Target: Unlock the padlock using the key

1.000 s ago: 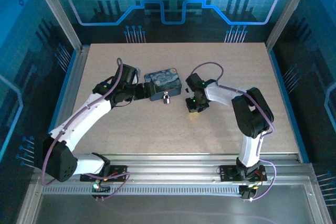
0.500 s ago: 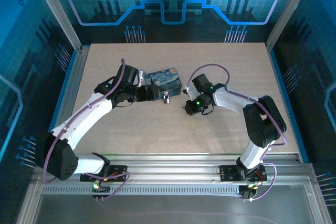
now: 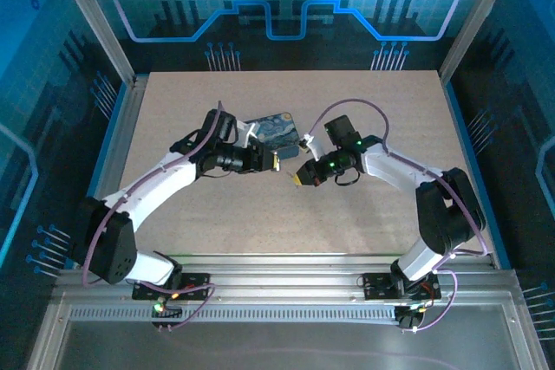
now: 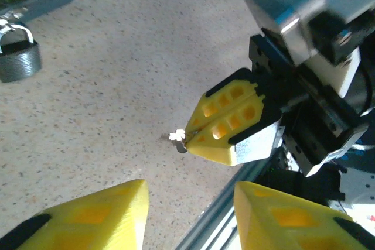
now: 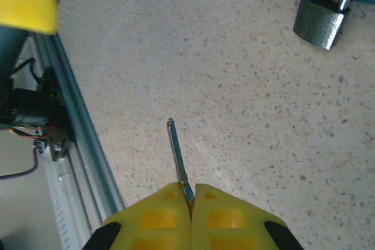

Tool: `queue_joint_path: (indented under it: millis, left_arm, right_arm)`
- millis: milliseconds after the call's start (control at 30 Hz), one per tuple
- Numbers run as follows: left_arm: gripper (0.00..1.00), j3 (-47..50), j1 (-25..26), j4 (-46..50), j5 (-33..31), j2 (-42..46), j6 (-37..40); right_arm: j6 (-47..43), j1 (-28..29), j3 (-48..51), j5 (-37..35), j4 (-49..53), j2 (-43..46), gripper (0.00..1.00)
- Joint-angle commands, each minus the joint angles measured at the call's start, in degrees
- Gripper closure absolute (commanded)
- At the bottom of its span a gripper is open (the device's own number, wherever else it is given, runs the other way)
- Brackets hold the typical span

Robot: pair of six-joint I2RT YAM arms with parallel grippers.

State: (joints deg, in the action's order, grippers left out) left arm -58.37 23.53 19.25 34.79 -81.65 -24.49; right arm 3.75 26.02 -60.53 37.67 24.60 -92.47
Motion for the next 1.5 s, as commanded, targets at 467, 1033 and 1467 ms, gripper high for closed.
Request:
queue_joint_path:
  millis: [467, 1033, 1467]
  left_arm:
    - [0.66, 0.9, 3.0, -8.0, 7.0, -3.5, -3.5]
    - [0.66, 0.8, 3.0, -8.5, 5.8, -4.5, -4.3]
    - [0.65, 0.5, 3.0, -8.8, 4.8, -5.4, -4.6]
  right_arm:
    - [-0.7, -0.8, -2.9, 5.9, 0.4, 1.3, 1.00]
    - [0.5, 0.2, -1.9, 7.2, -1.4, 1.9, 1.00]
    - [0.9, 0.5, -1.4, 8.1, -1.6, 2.2, 0.98]
